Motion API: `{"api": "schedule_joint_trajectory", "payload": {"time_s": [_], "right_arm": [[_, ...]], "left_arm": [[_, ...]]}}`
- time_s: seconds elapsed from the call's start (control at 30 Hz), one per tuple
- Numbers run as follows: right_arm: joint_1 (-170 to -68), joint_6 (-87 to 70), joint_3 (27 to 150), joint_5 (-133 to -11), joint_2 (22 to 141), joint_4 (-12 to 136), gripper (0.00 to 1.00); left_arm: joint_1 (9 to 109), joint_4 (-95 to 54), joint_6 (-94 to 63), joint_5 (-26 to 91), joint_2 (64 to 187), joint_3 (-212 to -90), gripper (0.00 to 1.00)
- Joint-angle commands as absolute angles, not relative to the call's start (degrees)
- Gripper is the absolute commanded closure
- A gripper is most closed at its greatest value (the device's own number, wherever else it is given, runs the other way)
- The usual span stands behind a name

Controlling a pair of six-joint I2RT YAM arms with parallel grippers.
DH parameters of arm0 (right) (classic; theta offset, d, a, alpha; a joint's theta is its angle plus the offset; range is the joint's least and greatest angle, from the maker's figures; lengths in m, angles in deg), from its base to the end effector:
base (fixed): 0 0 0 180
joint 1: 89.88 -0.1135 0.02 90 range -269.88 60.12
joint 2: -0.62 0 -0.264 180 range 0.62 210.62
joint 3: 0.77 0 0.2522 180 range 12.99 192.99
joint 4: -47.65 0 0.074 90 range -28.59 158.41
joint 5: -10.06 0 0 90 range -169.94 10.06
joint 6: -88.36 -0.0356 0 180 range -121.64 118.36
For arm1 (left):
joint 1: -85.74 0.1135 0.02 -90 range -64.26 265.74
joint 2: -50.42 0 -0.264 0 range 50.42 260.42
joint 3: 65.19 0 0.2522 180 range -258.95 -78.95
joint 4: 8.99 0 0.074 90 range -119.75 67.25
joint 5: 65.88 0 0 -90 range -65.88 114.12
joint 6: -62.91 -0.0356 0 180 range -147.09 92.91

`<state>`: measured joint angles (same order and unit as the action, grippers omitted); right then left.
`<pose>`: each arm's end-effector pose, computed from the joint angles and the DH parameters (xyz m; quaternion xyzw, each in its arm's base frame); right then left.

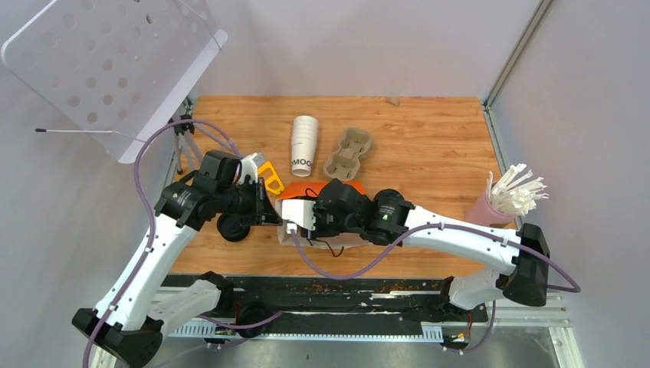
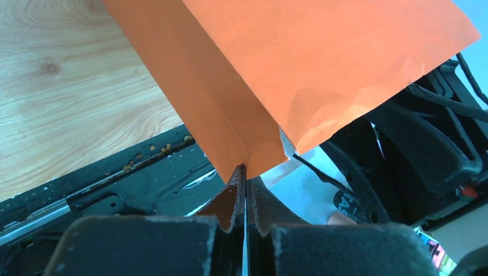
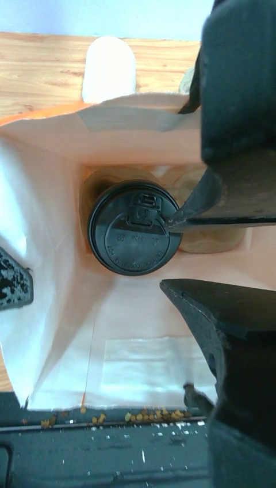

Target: Pack the takeout coffee

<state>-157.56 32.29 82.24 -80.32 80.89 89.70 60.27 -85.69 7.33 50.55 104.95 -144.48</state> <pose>0.1187 0.2886 0.3163 -0.6995 0.5722 0.1214 0.4105 0.1386 -0.0836 0.3508 0.0025 0.9233 -0.3457 0.1672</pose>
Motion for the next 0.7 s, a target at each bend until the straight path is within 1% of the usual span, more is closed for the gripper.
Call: {"api": "schedule_joint_trajectory", "payload": {"time_s": [0.0,0.13,0.33,0.6,0.67], "right_arm": [[-157.38,27.91,87.13,-76.94,78.05,94.82,0.63],[-157.38,25.16,89.41,-75.67,77.43,96.93,0.63],[-157.33,19.59,89.96,-77.56,75.75,98.46,0.62],[-157.38,18.46,88.22,-79.88,71.20,99.81,0.60],[-157.38,17.92,88.11,-79.87,70.06,100.52,0.57]], "left_arm": [[60.07,-86.49,7.86,50.26,105.74,-147.98,1.00],[60.08,-87.29,7.19,49.56,106.48,-149.28,1.00],[60.08,-88.03,7.00,47.61,107.50,-150.12,1.00],[60.08,-89.02,6.08,47.69,109.47,-152.58,1.00],[60.08,-89.50,5.83,47.14,109.88,-153.22,1.00]]}}
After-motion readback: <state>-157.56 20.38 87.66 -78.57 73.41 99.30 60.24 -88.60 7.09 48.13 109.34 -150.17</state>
